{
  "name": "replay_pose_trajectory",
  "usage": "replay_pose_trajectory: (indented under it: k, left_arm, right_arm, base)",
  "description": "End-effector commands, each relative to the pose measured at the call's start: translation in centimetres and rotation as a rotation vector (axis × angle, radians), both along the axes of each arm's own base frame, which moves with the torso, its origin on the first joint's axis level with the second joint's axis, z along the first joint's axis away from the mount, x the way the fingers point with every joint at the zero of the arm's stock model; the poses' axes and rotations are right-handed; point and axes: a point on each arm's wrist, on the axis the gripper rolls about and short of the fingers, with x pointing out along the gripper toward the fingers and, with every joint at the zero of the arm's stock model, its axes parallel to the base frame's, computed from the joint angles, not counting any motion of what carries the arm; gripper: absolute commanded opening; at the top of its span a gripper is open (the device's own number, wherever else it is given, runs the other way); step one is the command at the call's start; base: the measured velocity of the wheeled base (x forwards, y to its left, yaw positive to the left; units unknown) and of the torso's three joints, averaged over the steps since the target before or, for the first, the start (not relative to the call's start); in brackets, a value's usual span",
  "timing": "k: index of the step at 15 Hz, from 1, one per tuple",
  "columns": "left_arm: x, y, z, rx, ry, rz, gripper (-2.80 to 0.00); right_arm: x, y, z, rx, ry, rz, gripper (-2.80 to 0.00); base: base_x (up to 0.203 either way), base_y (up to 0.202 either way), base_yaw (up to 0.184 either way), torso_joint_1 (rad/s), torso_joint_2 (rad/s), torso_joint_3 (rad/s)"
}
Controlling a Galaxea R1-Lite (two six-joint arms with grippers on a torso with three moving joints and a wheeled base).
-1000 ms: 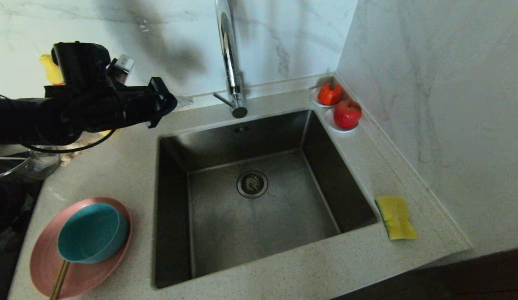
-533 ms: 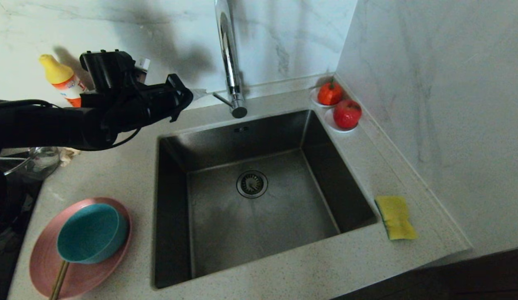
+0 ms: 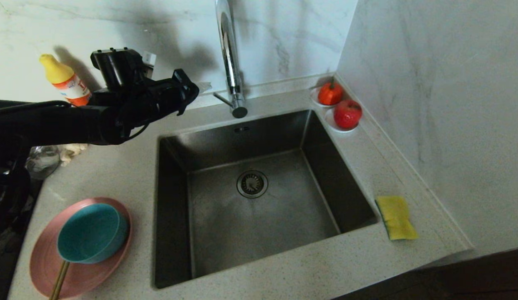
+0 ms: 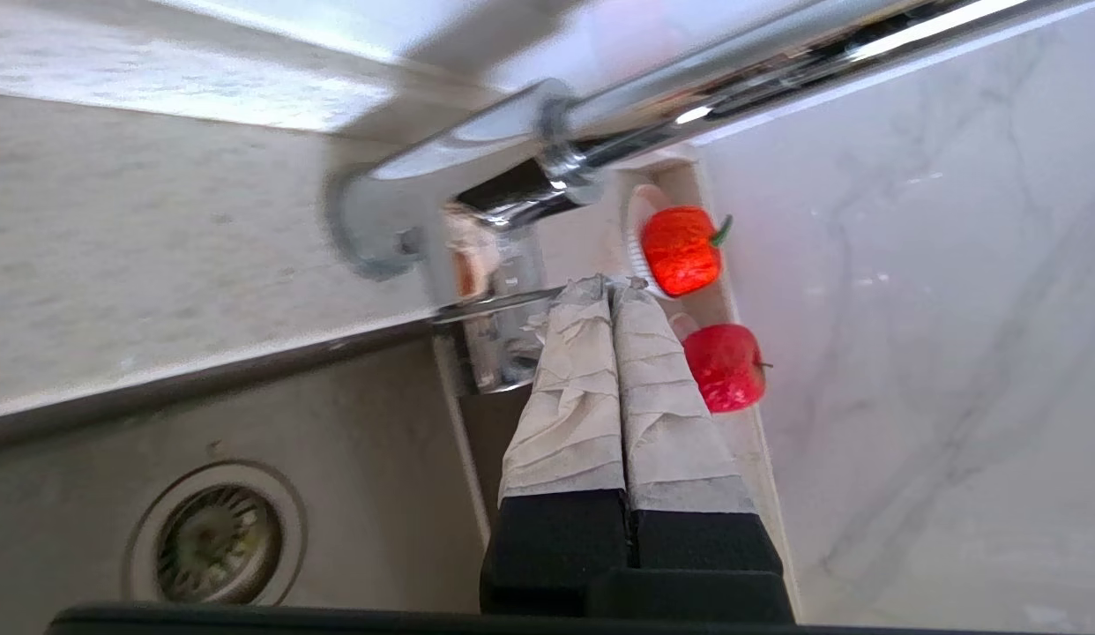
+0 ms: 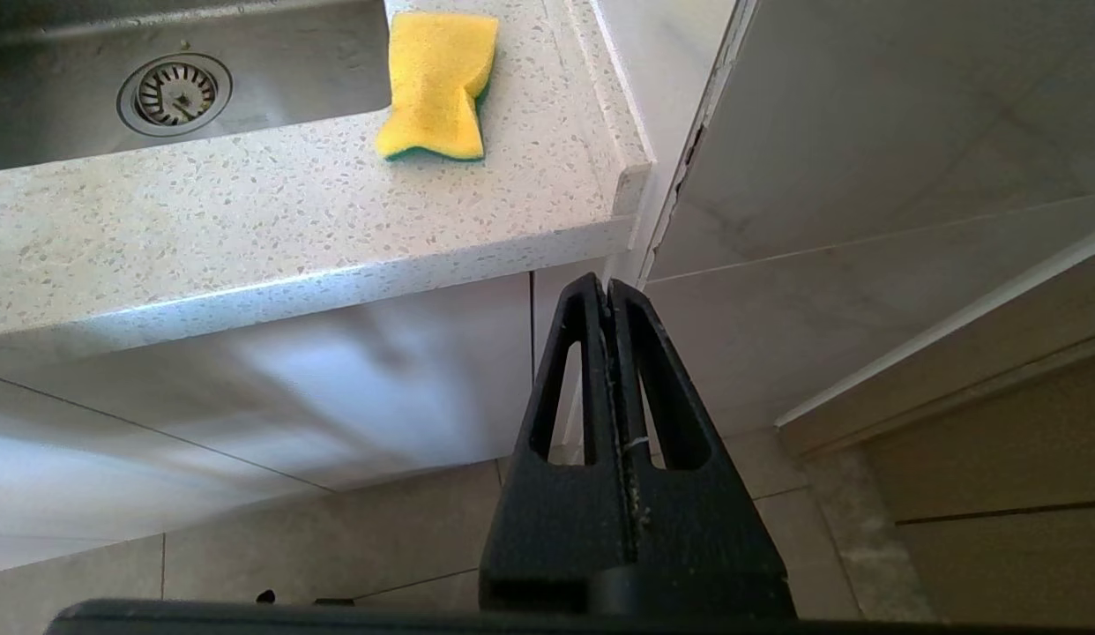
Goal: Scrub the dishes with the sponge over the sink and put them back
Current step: Turn on the faucet
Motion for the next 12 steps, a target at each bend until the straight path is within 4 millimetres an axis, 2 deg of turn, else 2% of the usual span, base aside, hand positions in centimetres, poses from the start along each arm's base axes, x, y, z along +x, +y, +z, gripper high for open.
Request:
replay_pose_trajectory:
  k: [1,6,12]
  left_arm:
    - [0.5,-0.9,-0.6,-0.001,0.006,-0.021,-2.80]
    - [2.2,-1.7,-1.5,-0.008,-0.003,0.004,-2.80]
    - [2.7,-1.8,-1.5,-0.010,-0.011,0.005,-2.80]
  right_arm:
    - [0.0,0.0,0.0,0.001,-0.001,0.000,-2.80]
    - [0.0,0.0,0.0,0.001,0.000,0.000,-2.80]
    - [0.0,0.0,0.0,0.000,0.000,0.000,-2.80]
  base:
    - [0.000,0.000,0.000,0.000,0.00,0.000]
    - [0.000,0.000,0.000,0.000,0.00,0.000]
    - [0.000,0.000,0.000,0.000,0.00,0.000]
